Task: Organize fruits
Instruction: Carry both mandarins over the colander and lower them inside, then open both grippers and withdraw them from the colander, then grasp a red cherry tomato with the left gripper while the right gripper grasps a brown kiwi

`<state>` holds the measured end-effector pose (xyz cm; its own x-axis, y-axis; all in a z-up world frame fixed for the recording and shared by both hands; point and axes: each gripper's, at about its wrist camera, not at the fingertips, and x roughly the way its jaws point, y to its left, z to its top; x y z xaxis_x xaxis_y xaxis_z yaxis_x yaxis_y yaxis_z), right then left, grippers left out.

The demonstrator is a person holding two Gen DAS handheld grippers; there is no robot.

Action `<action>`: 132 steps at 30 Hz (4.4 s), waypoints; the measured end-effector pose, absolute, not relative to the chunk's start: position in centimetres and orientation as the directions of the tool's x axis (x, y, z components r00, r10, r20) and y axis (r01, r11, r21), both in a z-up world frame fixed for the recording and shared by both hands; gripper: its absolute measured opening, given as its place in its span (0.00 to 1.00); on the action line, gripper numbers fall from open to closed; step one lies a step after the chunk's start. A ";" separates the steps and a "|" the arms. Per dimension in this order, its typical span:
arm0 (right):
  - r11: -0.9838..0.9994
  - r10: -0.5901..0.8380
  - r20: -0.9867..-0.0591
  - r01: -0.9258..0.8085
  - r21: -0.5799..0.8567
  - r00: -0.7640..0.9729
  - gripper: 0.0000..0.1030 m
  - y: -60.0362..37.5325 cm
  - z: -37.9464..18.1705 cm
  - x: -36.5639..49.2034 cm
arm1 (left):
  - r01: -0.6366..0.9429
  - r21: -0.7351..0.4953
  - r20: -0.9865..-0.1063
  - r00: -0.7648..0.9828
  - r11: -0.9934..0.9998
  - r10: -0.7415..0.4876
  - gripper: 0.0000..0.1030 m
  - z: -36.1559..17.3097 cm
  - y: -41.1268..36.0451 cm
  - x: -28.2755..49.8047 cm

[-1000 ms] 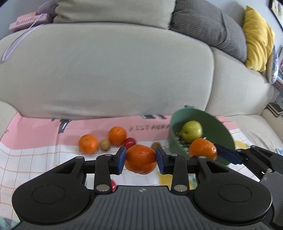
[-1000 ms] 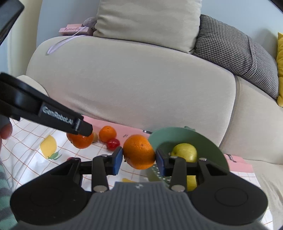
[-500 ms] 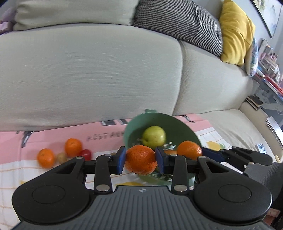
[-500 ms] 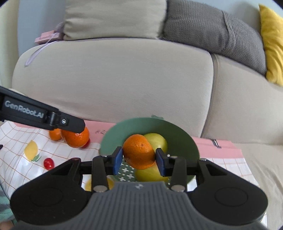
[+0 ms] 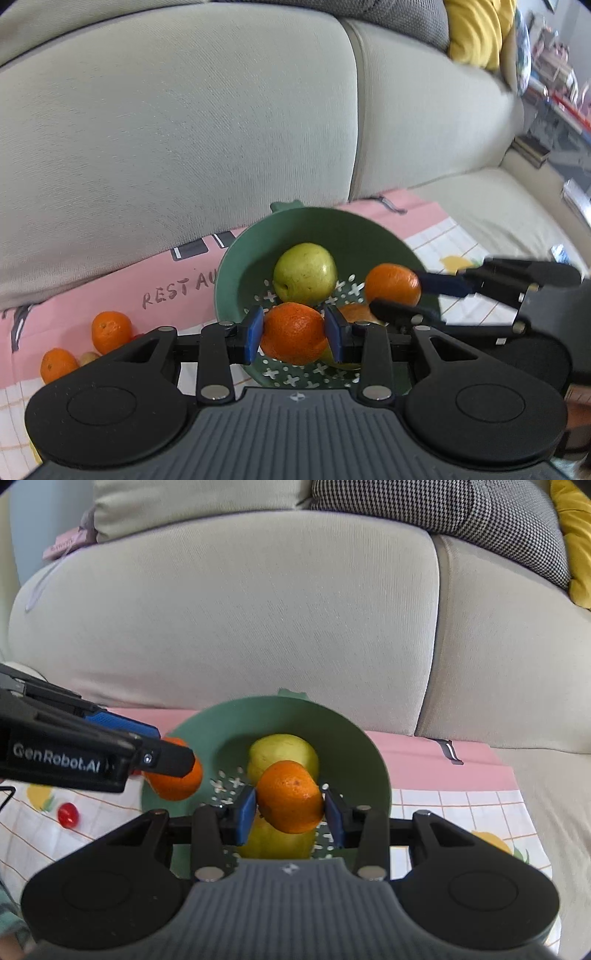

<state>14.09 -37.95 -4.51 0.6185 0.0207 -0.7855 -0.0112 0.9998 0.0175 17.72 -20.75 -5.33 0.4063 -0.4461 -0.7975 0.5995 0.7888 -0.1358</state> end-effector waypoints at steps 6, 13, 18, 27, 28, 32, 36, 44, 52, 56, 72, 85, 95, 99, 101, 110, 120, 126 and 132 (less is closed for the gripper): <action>1.000 0.006 -0.813 -0.020 -0.007 0.582 0.37 -39.0 -6.2 15.5 | 0.637 -0.062 -0.824 0.402 0.768 -0.399 0.39 -6.7 -22.0 18.2; 0.998 0.000 -0.835 -0.046 -0.031 0.550 0.37 -38.6 -7.6 16.9 | 0.651 -0.047 -0.846 0.377 0.757 -0.377 0.39 -7.7 -22.7 19.4; 0.998 -0.016 -0.845 -0.037 -0.043 0.535 0.35 -38.6 -8.0 17.5 | 0.661 -0.035 -0.858 0.365 0.750 -0.362 0.39 -8.4 -23.2 19.7; 0.997 -0.037 -0.847 -0.036 -0.066 0.531 0.36 -38.2 -7.9 17.3 | 0.665 -0.034 -0.867 0.351 0.746 -0.353 0.39 -8.9 -23.6 19.9; 0.997 -0.042 -0.844 -0.038 -0.074 0.534 0.37 -38.1 -7.7 17.2 | 0.665 -0.033 -0.867 0.352 0.746 -0.352 0.39 -9.0 -23.6 19.9; 0.994 -0.052 -0.839 -0.053 -0.095 0.541 0.40 -37.7 -7.7 16.7 | 0.665 -0.032 -0.869 0.350 0.746 -0.350 0.39 -9.0 -23.7 20.0; 0.994 -0.053 -0.837 -0.047 -0.094 0.544 0.42 -37.6 -7.4 16.2 | 0.666 -0.033 -0.875 0.341 0.745 -0.343 0.34 -9.2 -23.8 20.0; 0.997 -0.048 -0.837 -0.027 -0.075 0.545 0.44 -38.2 -7.0 15.6 | 0.662 -0.035 -0.879 0.336 0.749 -0.338 0.34 -8.9 -23.7 19.7; 0.999 -0.038 -0.818 -0.004 -0.050 0.574 0.54 -37.7 -5.6 14.6 | 0.635 -0.030 -0.854 0.385 0.772 -0.350 0.40 -6.4 -21.7 18.7; 1.000 -0.007 -0.802 0.019 0.005 0.598 0.60 -36.9 -4.4 13.5 | 0.606 0.003 -0.833 0.441 0.795 -0.333 0.41 -4.7 -20.0 17.7; 0.976 0.133 -0.751 0.048 0.214 0.647 0.68 -29.1 -2.5 10.1 | 0.462 0.064 -0.807 0.546 0.885 -0.227 0.46 -1.4 -10.3 14.3; 0.986 0.158 -0.737 -0.059 0.159 0.657 0.73 -21.5 -3.4 8.5 | 0.360 -0.073 -0.752 0.592 0.930 -0.288 0.51 -2.0 -2.5 13.3; 0.989 0.143 -0.771 -0.119 0.088 0.621 0.73 -19.0 -5.7 8.9 | 0.320 -0.144 -0.795 0.527 0.937 -0.302 0.51 -5.7 -0.1 13.3; 0.991 0.123 -0.784 -0.115 0.067 0.608 0.71 -19.0 -6.7 9.3 | 0.344 -0.172 -0.798 0.500 0.923 -0.335 0.51 -6.6 -0.7 13.3; 0.993 0.103 -0.788 -0.112 0.044 0.608 0.66 -19.0 -7.1 9.4 | 0.354 -0.189 -0.799 0.487 0.916 -0.353 0.51 -7.3 -1.0 13.4; 0.992 0.008 -0.774 -0.100 -0.072 0.633 0.47 -19.5 -9.3 9.9 | 0.340 -0.200 -0.811 0.469 0.919 -0.350 0.50 -10.8 -2.5 14.1; 0.997 -0.008 -0.746 -0.057 -0.062 0.666 0.40 -20.6 -11.1 11.0 | 0.318 -0.161 -0.850 0.437 0.934 -0.296 0.50 -13.6 -3.0 15.7; 0.995 -0.023 -0.737 -0.053 -0.080 0.675 0.36 -20.2 -11.9 11.4 | 0.325 -0.161 -0.851 0.433 0.932 -0.298 0.45 -14.4 -3.3 16.1; 0.997 -0.038 -0.718 -0.019 -0.072 0.695 0.34 -20.5 -12.0 11.7 | 0.337 -0.180 -0.839 0.438 0.924 -0.323 0.34 -14.5 -3.3 16.3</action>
<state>11.71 -20.48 -12.01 0.6945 -0.0383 -0.7184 -0.0194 0.9972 -0.0719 16.26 -3.27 -14.53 0.4382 -0.3232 -0.8388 0.3370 0.9241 -0.1801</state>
